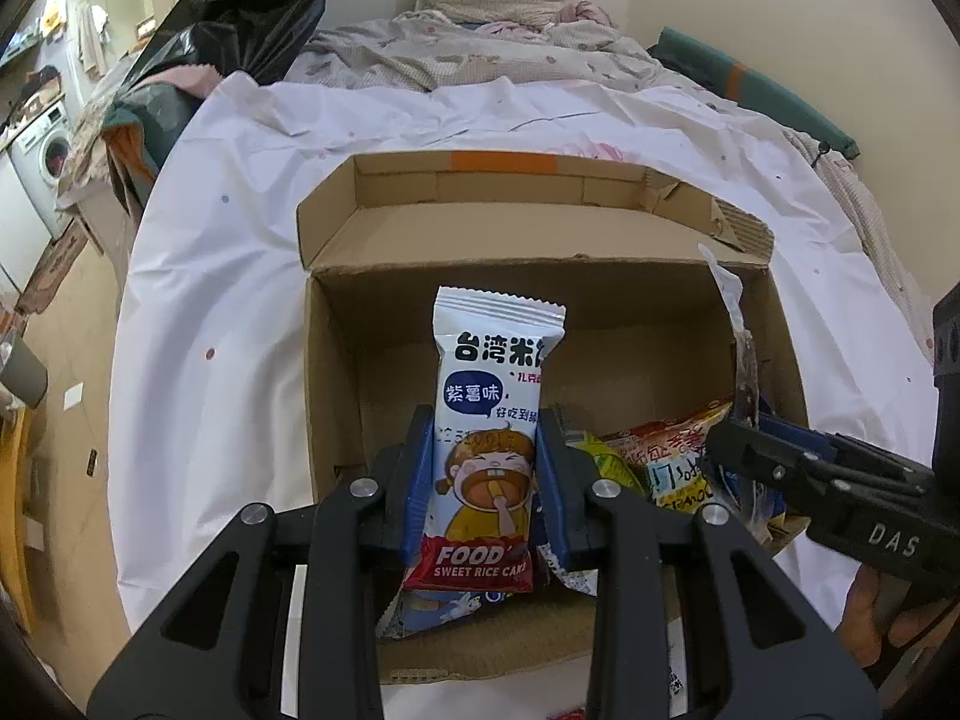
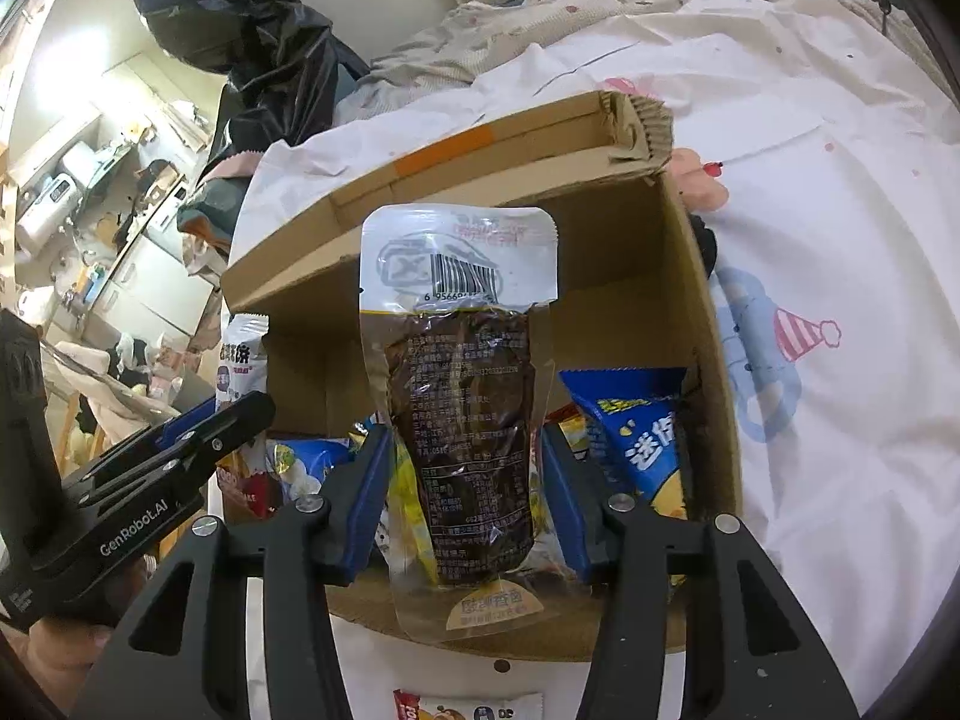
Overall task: Organize snacks
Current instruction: 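Carry the rice-cake and jerky packets into the box and open both grippers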
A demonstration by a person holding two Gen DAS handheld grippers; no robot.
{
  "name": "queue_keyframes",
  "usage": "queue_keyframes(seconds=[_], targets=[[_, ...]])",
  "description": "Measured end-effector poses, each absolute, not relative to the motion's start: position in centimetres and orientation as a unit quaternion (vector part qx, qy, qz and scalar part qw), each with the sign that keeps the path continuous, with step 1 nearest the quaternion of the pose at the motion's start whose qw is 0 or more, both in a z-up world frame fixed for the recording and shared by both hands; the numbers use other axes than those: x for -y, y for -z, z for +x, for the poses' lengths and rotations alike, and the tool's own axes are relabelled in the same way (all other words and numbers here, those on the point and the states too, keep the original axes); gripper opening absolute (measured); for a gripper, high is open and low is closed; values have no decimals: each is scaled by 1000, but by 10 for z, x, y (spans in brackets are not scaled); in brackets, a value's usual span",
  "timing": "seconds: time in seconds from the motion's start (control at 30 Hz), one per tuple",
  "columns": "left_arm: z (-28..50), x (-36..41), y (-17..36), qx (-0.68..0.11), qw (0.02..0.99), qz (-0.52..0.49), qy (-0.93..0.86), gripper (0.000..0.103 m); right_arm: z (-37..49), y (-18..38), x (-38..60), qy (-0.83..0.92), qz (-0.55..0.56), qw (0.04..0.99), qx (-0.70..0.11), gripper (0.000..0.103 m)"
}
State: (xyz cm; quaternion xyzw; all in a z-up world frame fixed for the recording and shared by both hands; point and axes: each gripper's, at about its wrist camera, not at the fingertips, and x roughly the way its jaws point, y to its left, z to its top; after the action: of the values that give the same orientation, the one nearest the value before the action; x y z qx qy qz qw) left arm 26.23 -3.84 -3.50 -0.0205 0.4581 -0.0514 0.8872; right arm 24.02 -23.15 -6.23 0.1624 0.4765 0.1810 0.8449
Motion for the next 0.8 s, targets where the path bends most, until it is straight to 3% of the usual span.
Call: queue_keyframes(seconds=[0.57, 0.8], targets=[[260, 37, 34, -460, 886, -24, 52, 29, 244, 70, 233, -180, 166, 838, -489, 57], [257, 38, 30, -451, 891, -24, 48, 55, 244, 71, 233, -181, 171, 837, -488, 60]])
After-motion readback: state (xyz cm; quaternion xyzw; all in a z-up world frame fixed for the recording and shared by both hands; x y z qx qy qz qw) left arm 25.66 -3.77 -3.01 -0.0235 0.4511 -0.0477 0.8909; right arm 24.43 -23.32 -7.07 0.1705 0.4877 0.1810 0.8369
